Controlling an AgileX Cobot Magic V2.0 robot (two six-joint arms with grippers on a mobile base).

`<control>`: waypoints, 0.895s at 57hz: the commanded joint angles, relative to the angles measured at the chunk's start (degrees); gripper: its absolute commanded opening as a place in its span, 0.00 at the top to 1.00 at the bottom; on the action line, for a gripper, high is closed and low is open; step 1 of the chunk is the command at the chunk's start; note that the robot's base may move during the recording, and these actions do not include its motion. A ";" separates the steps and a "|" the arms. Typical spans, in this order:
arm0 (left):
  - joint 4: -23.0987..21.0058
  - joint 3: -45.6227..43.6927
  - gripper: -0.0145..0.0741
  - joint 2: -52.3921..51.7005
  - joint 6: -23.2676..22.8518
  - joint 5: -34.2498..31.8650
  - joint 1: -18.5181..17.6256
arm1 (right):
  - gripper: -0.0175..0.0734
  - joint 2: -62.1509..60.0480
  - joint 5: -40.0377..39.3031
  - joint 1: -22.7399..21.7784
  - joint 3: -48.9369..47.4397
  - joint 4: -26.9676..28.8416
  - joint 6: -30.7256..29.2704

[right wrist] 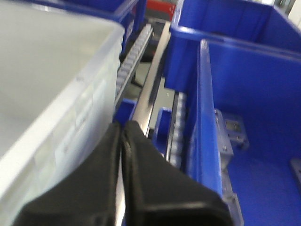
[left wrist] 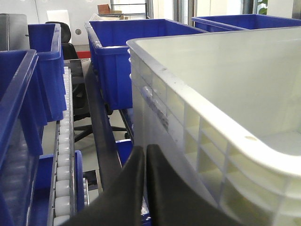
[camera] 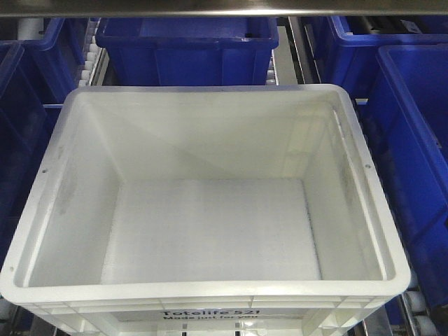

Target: Move bin from left to right shelf

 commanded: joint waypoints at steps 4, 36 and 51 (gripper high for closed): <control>-0.55 1.16 0.84 -0.88 -0.08 -4.45 -0.30 | 0.82 -4.43 -11.23 -0.02 4.71 -0.35 1.61; -0.55 1.16 0.84 -0.88 -0.08 -4.45 -0.30 | 0.82 -16.80 -12.26 -0.02 16.14 -0.14 5.48; -0.55 1.16 0.84 -0.88 -0.08 -4.45 -0.30 | 0.82 -16.80 -11.40 -0.02 16.14 -0.14 5.48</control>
